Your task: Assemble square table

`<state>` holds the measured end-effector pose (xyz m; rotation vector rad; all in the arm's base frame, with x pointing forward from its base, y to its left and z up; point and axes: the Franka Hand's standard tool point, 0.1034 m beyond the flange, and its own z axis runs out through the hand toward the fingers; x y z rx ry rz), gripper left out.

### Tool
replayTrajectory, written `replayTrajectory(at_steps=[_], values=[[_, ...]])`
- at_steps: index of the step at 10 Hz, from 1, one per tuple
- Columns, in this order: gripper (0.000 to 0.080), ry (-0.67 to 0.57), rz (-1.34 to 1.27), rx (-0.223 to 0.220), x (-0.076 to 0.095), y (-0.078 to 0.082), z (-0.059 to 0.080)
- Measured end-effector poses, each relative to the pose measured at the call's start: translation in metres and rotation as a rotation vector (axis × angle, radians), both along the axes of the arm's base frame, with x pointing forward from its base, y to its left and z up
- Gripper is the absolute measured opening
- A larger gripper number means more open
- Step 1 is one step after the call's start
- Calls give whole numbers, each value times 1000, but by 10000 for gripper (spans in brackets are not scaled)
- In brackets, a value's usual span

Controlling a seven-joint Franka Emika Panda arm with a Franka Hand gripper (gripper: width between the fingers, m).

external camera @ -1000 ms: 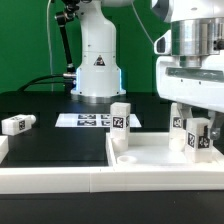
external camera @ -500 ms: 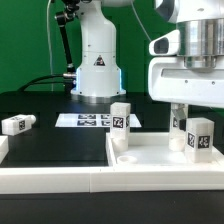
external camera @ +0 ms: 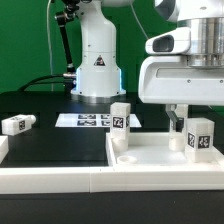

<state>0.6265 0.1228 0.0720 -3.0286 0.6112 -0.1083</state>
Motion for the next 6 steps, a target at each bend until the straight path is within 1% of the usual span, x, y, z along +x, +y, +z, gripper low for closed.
replayTrajectory(at_steps=[6], values=[[649, -13, 388, -38, 0, -2, 0]])
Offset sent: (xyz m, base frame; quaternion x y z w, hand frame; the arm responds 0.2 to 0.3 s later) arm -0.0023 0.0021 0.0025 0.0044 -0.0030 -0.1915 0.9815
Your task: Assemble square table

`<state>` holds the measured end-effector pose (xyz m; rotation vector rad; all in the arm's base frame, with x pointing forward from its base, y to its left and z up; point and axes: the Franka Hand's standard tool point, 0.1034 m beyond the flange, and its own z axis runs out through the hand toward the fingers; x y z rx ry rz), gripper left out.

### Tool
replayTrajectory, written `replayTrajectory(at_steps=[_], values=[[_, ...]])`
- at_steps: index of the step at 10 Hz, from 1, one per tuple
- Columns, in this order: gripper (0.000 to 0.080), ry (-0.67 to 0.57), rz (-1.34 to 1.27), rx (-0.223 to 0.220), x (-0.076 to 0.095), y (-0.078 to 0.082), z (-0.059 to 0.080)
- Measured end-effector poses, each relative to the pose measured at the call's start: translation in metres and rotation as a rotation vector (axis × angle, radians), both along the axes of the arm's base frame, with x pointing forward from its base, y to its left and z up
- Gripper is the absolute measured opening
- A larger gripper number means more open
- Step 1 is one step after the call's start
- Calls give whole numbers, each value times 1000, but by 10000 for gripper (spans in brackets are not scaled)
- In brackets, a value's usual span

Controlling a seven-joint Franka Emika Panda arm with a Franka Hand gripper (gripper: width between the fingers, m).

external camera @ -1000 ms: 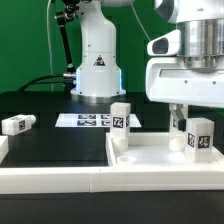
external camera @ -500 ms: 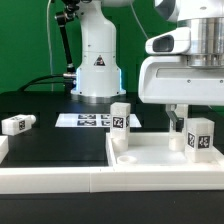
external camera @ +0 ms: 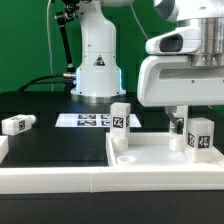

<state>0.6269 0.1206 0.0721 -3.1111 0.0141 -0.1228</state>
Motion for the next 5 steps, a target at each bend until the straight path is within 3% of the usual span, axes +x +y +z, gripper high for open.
replayTrajectory(at_steps=[2, 4, 5], values=[[623, -2, 75, -16, 0, -2, -1], [285, -1, 68, -15, 0, -2, -1], [288, -1, 68, -15, 0, -2, -1]])
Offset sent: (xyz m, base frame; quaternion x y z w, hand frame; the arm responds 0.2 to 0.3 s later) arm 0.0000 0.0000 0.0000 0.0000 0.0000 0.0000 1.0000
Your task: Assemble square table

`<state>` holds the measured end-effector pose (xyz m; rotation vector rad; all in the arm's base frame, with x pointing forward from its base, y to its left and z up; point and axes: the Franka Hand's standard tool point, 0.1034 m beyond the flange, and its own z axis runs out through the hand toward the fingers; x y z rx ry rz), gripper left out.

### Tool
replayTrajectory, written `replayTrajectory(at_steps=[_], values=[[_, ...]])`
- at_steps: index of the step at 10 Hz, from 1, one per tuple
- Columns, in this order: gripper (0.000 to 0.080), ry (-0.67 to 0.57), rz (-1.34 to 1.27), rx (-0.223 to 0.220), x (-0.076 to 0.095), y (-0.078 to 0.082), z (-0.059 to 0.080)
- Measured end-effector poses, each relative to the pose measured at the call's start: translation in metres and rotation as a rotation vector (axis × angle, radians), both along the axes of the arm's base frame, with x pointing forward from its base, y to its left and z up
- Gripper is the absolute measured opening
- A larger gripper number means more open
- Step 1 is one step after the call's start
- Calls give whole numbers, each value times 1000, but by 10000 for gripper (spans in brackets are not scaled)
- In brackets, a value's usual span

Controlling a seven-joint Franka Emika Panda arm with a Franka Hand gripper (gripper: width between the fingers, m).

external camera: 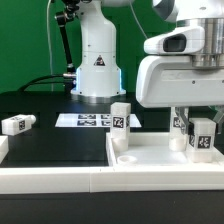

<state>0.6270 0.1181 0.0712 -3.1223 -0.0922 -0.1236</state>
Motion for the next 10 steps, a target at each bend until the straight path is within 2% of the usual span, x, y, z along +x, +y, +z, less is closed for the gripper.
replayTrajectory(at_steps=[3, 5, 10], values=[[288, 1, -34, 3, 0, 0, 0], [288, 5, -277, 30, -1, -1, 0], [303, 14, -630, 36, -2, -12, -1]])
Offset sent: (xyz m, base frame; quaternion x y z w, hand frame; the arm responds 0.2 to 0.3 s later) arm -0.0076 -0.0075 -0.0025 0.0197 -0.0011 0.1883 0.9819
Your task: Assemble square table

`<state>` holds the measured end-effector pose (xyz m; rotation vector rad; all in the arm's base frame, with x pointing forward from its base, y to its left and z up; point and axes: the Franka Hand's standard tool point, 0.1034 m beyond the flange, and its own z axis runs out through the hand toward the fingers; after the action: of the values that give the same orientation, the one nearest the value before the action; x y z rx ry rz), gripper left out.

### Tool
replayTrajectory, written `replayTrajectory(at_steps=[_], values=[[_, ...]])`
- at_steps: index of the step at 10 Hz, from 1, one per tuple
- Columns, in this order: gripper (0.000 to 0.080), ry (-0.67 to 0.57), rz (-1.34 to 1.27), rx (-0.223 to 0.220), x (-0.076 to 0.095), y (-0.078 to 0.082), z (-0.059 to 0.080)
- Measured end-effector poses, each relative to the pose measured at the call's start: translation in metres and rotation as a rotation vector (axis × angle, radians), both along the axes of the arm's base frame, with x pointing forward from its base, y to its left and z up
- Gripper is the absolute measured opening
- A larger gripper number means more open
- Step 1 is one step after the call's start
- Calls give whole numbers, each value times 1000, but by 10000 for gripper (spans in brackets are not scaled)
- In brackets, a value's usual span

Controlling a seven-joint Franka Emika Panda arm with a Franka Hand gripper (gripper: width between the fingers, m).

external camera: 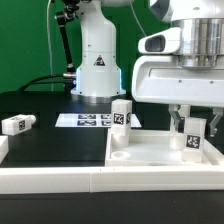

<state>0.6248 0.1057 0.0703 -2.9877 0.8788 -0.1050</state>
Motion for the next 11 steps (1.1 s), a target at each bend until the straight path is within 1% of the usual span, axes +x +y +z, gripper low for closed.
replayTrajectory(at_steps=[2, 4, 5, 6, 7, 8, 9, 11], values=[[307, 9, -87, -11, -1, -9, 0], [320, 9, -86, -11, -1, -10, 0], [526, 9, -86, -11, -1, -10, 0], [610, 3, -27, -11, -2, -9, 7], [610, 0, 8, -7, -8, -11, 14], [642, 2, 51, -5, -16, -16, 23], [647, -1, 96, -3, -21, -24, 33], [649, -10, 106, -7, -24, -45, 44]])
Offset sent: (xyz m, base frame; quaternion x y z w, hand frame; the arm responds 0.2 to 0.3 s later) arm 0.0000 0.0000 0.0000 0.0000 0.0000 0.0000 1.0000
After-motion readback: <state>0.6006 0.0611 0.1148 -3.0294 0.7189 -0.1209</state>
